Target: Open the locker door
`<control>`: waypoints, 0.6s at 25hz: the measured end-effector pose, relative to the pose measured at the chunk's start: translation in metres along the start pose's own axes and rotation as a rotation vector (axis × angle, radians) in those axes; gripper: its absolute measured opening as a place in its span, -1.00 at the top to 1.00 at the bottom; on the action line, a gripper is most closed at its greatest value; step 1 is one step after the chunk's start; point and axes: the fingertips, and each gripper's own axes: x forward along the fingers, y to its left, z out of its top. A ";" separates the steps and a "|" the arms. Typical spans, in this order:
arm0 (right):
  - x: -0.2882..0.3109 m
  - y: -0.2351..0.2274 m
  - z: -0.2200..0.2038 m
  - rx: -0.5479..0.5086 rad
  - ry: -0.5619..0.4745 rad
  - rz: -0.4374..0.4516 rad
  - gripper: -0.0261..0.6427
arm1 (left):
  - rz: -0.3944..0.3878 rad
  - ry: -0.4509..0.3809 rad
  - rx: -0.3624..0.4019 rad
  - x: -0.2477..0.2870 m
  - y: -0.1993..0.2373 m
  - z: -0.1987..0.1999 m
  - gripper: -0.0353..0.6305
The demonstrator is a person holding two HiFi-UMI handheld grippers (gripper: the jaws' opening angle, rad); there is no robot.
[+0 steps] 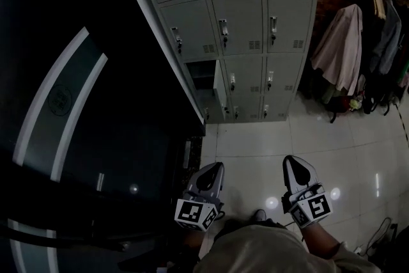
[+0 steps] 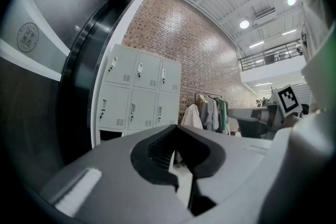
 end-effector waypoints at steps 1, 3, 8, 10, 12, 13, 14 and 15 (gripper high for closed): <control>0.000 0.004 0.006 0.003 -0.020 0.005 0.92 | -0.008 -0.003 0.009 -0.002 -0.003 0.006 0.68; -0.004 0.016 0.006 -0.008 -0.004 0.029 0.92 | -0.011 -0.012 0.034 -0.008 -0.005 0.015 0.68; -0.007 0.013 -0.017 -0.020 0.077 0.000 0.92 | 0.046 0.006 0.015 -0.020 0.008 0.002 0.68; -0.012 0.012 -0.022 -0.016 0.091 -0.005 0.92 | 0.051 0.013 0.005 -0.024 0.008 -0.004 0.68; -0.015 0.011 -0.021 -0.007 0.067 0.000 0.92 | 0.059 0.012 -0.002 -0.025 0.007 -0.008 0.68; -0.018 0.009 -0.024 -0.008 0.085 0.000 0.92 | 0.059 0.007 -0.007 -0.024 0.005 -0.009 0.68; -0.020 0.008 -0.029 -0.011 0.111 -0.002 0.92 | 0.055 0.003 -0.011 -0.022 0.003 -0.010 0.68; -0.022 0.006 -0.032 -0.012 0.124 -0.004 0.92 | 0.047 -0.001 -0.012 -0.020 -0.001 -0.010 0.68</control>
